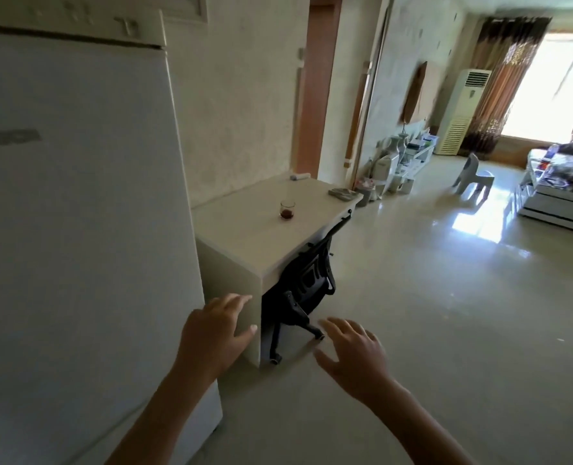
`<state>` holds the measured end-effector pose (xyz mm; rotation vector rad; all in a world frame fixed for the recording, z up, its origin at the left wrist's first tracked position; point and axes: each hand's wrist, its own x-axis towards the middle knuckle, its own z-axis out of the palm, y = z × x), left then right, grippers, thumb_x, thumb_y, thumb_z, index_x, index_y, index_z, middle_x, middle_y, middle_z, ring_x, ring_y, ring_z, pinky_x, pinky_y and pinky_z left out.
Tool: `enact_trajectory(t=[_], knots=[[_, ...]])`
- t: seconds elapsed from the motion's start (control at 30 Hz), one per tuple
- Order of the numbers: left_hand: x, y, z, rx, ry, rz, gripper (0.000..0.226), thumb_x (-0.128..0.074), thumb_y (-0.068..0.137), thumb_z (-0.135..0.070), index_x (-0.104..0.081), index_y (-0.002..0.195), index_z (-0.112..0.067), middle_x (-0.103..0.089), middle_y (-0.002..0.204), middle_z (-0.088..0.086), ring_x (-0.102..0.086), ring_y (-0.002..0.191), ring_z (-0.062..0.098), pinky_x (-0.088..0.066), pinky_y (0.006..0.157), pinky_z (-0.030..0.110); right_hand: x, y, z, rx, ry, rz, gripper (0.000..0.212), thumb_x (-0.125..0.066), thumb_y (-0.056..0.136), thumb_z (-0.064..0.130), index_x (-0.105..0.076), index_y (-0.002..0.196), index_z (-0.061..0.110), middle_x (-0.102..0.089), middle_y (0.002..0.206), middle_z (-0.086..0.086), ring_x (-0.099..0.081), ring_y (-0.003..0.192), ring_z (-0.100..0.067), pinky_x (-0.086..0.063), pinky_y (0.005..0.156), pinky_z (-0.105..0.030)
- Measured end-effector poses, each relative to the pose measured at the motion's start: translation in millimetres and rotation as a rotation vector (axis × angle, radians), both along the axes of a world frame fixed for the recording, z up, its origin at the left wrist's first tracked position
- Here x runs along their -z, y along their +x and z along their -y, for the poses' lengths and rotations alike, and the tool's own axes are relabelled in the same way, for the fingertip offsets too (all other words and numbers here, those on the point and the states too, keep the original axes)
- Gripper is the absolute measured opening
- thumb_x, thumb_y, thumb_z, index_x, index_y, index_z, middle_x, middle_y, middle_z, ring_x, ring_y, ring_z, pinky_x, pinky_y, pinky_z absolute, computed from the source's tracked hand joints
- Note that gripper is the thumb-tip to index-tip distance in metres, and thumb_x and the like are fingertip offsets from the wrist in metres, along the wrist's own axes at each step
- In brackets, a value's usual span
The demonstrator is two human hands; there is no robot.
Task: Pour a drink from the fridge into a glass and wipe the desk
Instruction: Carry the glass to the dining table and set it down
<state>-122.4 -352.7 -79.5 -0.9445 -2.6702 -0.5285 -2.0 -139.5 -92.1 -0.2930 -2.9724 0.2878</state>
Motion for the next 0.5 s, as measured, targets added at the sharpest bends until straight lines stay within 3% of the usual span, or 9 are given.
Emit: enact_trajectory(t=[0.17,0.3,0.5], knots=[[3.2,-22.8,-76.6,0.085,-0.005,0.02,0.048,-0.06,0.085,-0.043,-0.053,0.129,-0.024,-0.061,0.122,-0.003,-0.058,0.107,0.02,-0.048,0.083,0.033,1.6,-6.4,-66.0,0.05,-0.039,-0.016,0.053,-0.044,0.09,0.052,-0.036,0.138,0.031,-0.041,0.143,0.008,-0.036,0.131,-0.013,-0.032,0.105,-0.035],[16.4,-59.0,-134.4,0.112,-0.007,0.037,0.042,-0.06,0.083,-0.044,-0.059,0.121,-0.025,-0.066,0.113,-0.005,-0.063,0.096,0.018,-0.049,0.074,0.031,6.0,-34.7,-118.2,0.072,-0.03,-0.003,0.052,-0.043,0.09,0.053,-0.036,0.137,0.032,-0.04,0.143,0.009,-0.035,0.131,-0.011,-0.032,0.106,-0.034],[25.5,-115.5,-218.5,0.112,0.019,0.051,0.039,-0.062,0.083,-0.041,-0.06,0.12,-0.027,-0.064,0.115,-0.008,-0.06,0.104,0.016,-0.047,0.077,0.028,3.2,-89.6,-194.7,0.098,-0.035,0.01,0.051,-0.043,0.09,0.053,-0.037,0.136,0.032,-0.042,0.142,0.01,-0.036,0.13,-0.012,-0.034,0.106,-0.035]])
